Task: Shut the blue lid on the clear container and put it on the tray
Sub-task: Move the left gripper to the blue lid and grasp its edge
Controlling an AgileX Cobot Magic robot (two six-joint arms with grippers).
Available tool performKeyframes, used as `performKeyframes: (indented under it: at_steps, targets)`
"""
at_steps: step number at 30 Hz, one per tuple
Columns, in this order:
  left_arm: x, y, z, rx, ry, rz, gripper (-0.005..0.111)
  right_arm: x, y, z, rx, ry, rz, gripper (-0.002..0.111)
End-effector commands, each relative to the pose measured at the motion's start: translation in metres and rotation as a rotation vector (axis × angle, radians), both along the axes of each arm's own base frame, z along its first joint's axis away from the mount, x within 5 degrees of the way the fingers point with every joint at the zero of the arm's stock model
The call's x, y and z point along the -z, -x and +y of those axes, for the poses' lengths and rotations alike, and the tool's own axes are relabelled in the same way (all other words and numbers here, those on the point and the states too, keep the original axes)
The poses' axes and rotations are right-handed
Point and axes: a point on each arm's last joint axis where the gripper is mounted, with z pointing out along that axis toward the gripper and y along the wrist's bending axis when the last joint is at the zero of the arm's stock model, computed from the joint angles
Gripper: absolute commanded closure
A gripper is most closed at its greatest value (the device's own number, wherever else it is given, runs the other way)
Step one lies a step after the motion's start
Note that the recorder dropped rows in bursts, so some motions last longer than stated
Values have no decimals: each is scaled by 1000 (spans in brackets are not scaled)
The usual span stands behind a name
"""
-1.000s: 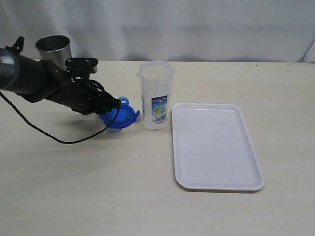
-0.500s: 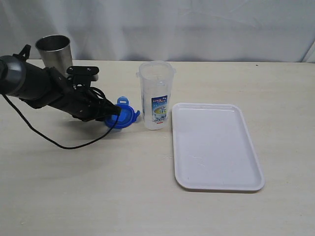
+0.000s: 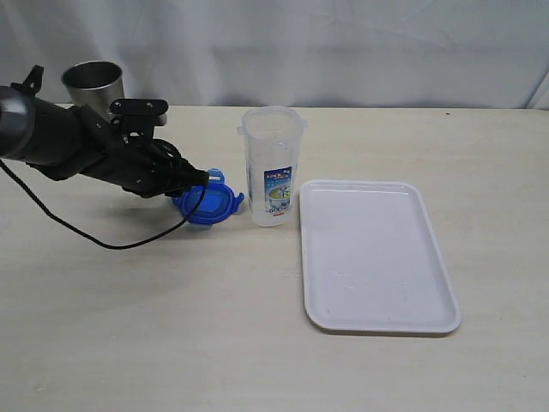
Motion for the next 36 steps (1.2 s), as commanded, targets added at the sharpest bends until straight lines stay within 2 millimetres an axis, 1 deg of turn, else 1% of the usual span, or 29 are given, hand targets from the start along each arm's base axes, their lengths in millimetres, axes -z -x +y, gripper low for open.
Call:
performKeyframes:
  at_steps: [1,4,8,10,14,25,27,31,36]
  targets:
    - [-6,-3,-1,-10,5,-27,60,0,0,0,-1,-2,-1,104]
    - [-2,-3,-1,-10,2,-18,61,0,0,0,-1,-2,-1,104]
    - [10,-2,-1,-10,-8,9,72,0,0,0,-1,-2,-1,104]
    - [10,-2,-1,-10,-7,9,77,0,0,0,-1,-2,-1,104]
    - [10,-2,-1,-11,-6,9,84,0,0,0,-1,-2,-1,104]
    - [12,0,-2,3,-1,35,85,0,0,0,-1,-2,-1,104]
    - [12,0,-2,4,0,37,91,0,0,0,-1,-2,-1,104]
    - [12,1,-2,7,1,42,107,0,0,0,-1,-2,-1,104]
    - [12,2,-3,24,1,57,107,0,0,0,-1,-2,-1,104]
